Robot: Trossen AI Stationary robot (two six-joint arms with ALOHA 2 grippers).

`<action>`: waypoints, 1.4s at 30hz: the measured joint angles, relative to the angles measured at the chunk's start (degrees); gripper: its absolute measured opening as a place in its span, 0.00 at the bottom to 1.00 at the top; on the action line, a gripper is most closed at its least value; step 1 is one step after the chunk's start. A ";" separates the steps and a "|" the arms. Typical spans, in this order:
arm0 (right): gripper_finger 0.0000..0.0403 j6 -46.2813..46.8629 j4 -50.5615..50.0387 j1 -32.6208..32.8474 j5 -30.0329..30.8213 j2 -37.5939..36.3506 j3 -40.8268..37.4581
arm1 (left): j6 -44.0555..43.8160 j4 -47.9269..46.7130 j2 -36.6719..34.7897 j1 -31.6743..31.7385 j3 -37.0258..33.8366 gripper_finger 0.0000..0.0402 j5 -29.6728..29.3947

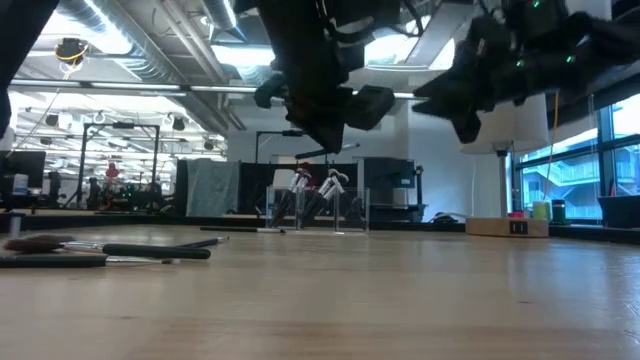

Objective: Pick & Place Makeup Brushes
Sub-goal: Put the eyeshadow brush into the transparent organizer

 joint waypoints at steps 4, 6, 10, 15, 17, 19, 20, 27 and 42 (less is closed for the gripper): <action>0.38 0.97 3.31 -1.40 0.00 6.07 -0.43 | 0.28 -0.09 0.00 2.05 0.00 0.08 2.67; 0.39 1.41 4.90 -1.79 -0.04 9.03 -0.43 | 0.41 -0.08 0.00 2.89 0.00 0.08 3.55; 0.39 2.22 7.34 -2.89 -2.69 12.49 -0.43 | 0.54 -0.11 0.00 3.86 0.00 0.08 5.01; 0.39 3.83 7.72 -5.50 -11.29 11.98 -0.43 | 0.33 -4.03 -0.19 3.29 -0.01 0.08 5.38; 0.39 4.14 7.70 -6.52 -14.68 11.29 -0.43 | -1.59 -8.00 -0.97 3.02 -0.04 0.08 5.48; 0.39 4.24 7.39 -7.44 -16.48 10.56 -0.43 | -4.16 -12.43 -1.77 2.64 -0.02 0.08 5.23; 0.39 4.25 7.29 -7.74 -16.80 10.28 -0.43 | -5.65 -15.09 -2.12 2.53 -0.02 0.08 5.21; 0.39 4.08 6.59 -8.32 -18.17 10.07 -0.40 | -18.67 -29.22 -3.99 0.17 -0.35 0.08 2.57; 0.39 4.99 7.67 -8.32 -19.10 10.07 -0.38 | -14.86 -3.84 -3.87 0.57 -19.44 0.08 17.41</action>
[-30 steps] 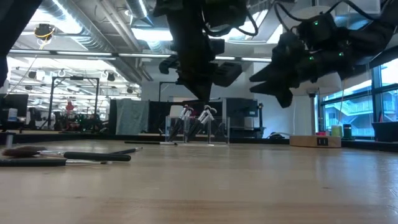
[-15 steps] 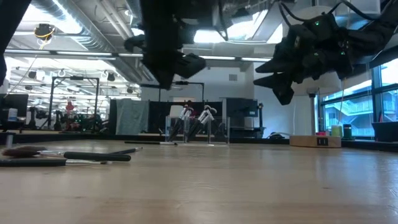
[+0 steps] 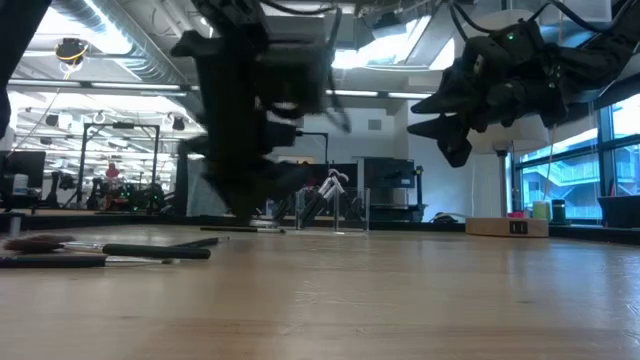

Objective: Pick & Place Makeup Brushes
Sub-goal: Put the eyeshadow brush into the transparent organizer

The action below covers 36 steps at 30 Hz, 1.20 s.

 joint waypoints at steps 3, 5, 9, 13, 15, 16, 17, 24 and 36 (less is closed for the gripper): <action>0.39 0.28 0.28 0.00 0.04 0.00 0.24 | 8.04 11.55 0.00 0.41 0.01 0.08 0.05; 0.39 0.36 0.11 0.00 0.08 0.02 0.51 | 13.89 20.88 0.00 0.90 0.03 0.08 1.30; 0.39 0.42 -0.69 0.00 -0.12 0.02 0.55 | 23.41 36.41 0.00 1.39 0.03 0.08 4.89; 0.39 0.38 -1.50 0.00 -1.45 0.02 0.55 | 27.49 42.79 -0.02 1.30 0.05 0.08 5.07; 0.39 0.36 -1.50 0.00 -3.13 0.02 0.55 | 27.58 42.24 -0.02 1.32 0.05 0.08 3.94; 0.39 0.35 -1.51 0.01 -3.70 0.02 0.55 | 27.37 41.21 -0.02 1.30 0.04 0.08 3.12; 0.39 0.34 -1.51 0.02 -4.35 0.02 0.55 | 26.75 40.39 -0.04 1.30 -0.17 0.08 2.33; 0.39 -0.02 -2.56 0.02 -4.88 0.02 0.55 | 20.04 37.75 -7.12 1.26 -9.47 0.08 -2.60; 0.39 1.74 2.83 5.71 7.70 0.42 0.55 | 27.38 95.65 -15.97 -2.08 -36.25 0.08 -5.49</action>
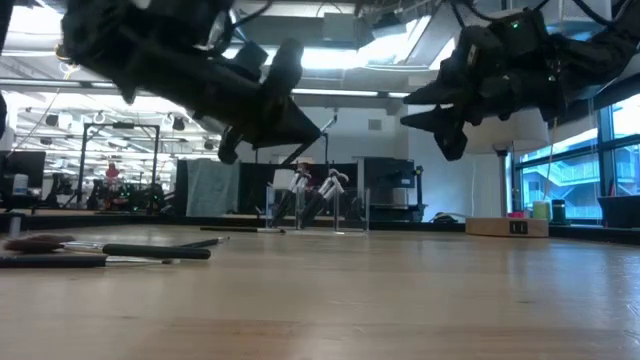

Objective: Pick & Place Makeup Brushes
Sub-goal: Put the eyeshadow brush into the transparent organizer

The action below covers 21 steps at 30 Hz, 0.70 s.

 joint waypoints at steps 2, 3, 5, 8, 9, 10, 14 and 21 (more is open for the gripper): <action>0.39 0.52 1.98 1.75 1.64 0.02 0.00 | 1.80 7.30 2.10 -0.48 -1.35 0.08 0.03; 0.39 0.79 2.91 2.51 2.36 0.02 0.00 | 2.54 9.86 3.24 -0.62 -1.44 0.08 0.25; 0.39 1.09 5.06 3.91 2.90 0.02 0.00 | 3.70 13.42 5.14 -0.55 -1.42 0.08 1.25; 0.39 1.26 7.29 5.80 3.23 0.02 0.00 | 4.79 17.29 8.00 -0.51 -0.48 0.08 1.82; 0.39 1.27 7.50 6.44 3.76 0.02 0.00 | 5.26 18.37 8.78 -0.49 -0.23 0.08 1.74; 0.39 1.24 7.75 7.11 4.71 0.11 0.00 | 5.69 19.20 9.56 -0.36 0.49 0.08 1.97; 0.39 0.43 8.60 9.61 8.59 2.30 0.00 | 8.42 21.92 11.99 0.08 3.50 0.08 2.68; 0.39 1.51 18.72 11.44 10.00 9.54 0.00 | 13.73 21.94 13.28 0.41 8.54 0.08 6.61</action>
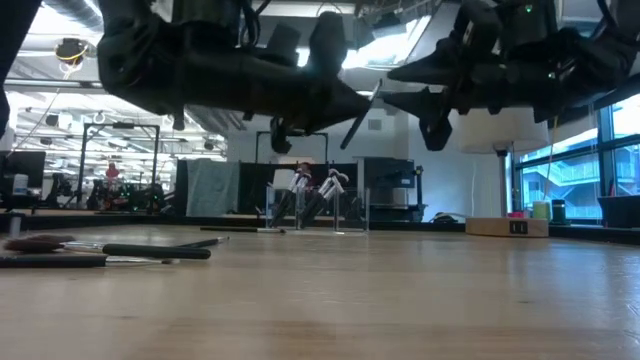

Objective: Pick & Place Makeup Brushes
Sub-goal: Put the eyeshadow brush into the transparent organizer

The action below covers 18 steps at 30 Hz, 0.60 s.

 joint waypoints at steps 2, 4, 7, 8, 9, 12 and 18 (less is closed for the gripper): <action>0.39 0.13 1.85 0.00 -0.55 0.88 0.00 | 1.10 0.11 -0.01 0.00 0.86 0.08 0.11; 0.39 -0.14 2.41 0.00 -0.70 1.10 0.00 | 1.73 0.06 -0.01 0.00 1.01 0.08 0.11; 0.39 -0.51 2.41 0.00 -1.09 1.08 0.72 | 1.81 0.05 0.01 0.00 1.01 0.08 0.16; 0.39 -0.73 2.17 0.08 -1.09 1.08 0.95 | 1.81 0.06 0.01 0.00 1.01 0.08 0.24; 0.39 -1.35 1.44 0.27 -0.92 1.08 1.29 | 1.81 0.02 0.01 0.00 1.01 0.08 0.26; 0.39 -3.10 -0.01 1.30 2.17 1.08 1.85 | 1.81 0.04 0.01 0.04 1.01 0.08 1.21; 0.39 -5.10 -0.10 3.18 6.21 1.08 1.86 | 1.81 0.02 0.01 0.10 1.01 0.08 2.71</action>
